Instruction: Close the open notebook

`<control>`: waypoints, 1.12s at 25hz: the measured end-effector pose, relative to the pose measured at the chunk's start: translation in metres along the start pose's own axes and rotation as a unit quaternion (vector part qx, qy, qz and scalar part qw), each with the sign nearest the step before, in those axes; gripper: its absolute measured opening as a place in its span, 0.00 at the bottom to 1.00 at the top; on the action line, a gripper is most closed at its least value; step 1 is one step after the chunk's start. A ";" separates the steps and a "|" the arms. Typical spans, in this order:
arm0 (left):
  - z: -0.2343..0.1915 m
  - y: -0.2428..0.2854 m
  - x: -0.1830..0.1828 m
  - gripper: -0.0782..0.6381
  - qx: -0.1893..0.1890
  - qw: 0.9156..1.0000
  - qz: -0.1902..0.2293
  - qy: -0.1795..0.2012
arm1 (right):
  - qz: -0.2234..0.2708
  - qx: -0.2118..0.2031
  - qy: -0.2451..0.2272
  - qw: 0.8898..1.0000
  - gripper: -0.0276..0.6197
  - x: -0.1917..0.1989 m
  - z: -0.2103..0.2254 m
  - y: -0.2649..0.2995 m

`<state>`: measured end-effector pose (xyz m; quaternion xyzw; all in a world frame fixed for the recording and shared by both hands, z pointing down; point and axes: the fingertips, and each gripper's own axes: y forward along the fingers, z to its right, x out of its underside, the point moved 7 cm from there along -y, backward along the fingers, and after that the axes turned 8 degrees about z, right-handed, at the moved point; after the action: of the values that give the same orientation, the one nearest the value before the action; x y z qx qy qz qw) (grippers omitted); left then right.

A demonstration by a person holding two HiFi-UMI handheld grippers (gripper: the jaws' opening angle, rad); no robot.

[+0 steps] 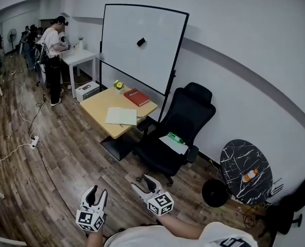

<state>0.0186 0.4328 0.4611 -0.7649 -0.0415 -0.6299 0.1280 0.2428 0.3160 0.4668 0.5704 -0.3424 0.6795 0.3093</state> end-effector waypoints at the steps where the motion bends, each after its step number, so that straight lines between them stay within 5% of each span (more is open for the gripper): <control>1: -0.004 -0.002 0.000 0.33 -0.001 1.000 0.001 -0.001 | 0.000 0.000 -0.002 1.000 0.47 0.001 -0.003 0.001; 14: -0.035 0.002 0.019 0.33 0.006 0.999 -0.018 -0.028 | -0.018 0.041 0.006 0.999 0.47 0.015 0.018 0.009; 28: -0.118 0.104 0.009 0.33 -0.005 0.999 -0.036 -0.009 | 0.010 0.032 0.033 0.999 0.47 0.020 0.098 0.141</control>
<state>-0.0685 0.3022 0.4758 -0.7689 -0.0667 -0.6278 0.1007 0.1804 0.1554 0.4822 0.5538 -0.3160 0.7114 0.2955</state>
